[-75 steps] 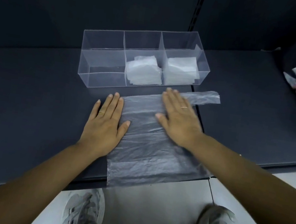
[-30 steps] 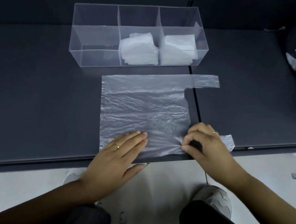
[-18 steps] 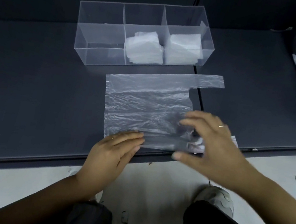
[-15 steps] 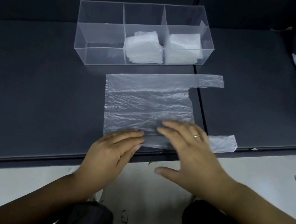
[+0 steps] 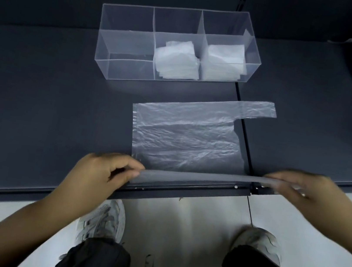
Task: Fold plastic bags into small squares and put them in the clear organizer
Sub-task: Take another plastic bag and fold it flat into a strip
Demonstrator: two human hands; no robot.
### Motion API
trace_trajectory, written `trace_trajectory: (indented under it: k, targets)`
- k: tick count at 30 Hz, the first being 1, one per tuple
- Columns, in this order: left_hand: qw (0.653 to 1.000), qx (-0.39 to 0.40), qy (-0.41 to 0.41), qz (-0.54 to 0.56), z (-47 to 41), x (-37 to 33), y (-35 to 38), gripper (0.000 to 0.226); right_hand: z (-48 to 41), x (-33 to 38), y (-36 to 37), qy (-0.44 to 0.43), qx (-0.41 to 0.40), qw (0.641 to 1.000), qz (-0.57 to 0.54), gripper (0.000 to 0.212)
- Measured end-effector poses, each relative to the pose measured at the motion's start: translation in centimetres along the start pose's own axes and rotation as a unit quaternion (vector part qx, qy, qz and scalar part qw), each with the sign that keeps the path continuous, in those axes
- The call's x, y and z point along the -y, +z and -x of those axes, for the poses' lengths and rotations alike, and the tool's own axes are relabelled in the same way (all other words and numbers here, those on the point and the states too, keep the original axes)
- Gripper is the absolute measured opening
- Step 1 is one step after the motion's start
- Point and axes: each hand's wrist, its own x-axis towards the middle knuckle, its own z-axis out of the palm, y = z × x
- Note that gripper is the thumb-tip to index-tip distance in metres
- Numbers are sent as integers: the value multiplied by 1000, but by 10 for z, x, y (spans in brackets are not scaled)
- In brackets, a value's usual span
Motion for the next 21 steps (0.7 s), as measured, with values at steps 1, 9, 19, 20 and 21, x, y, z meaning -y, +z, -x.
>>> trace_trajectory:
  k: [1,9,19,20,21]
  targets:
    - [999,2,-35,38,0,1,-4,12,-1,-4,-7,4,8,1000,-6,23]
    - [952,4,-168,256,-27,8,-29,30,-25,-16,-42,8,-70,989,-131,21]
    - [962,-93,-212,145,-108,36,-19,16,-124,-45,-19,138,-153,965,-160,25]
    - [965,-107,-207,123,-112,37,-17,18,-129,-46,-15,148,-161,963,-155,26]
    - [966,-118,-202,105,-115,37,-15,20,-133,-46,-12,154,-172,961,-151,25]
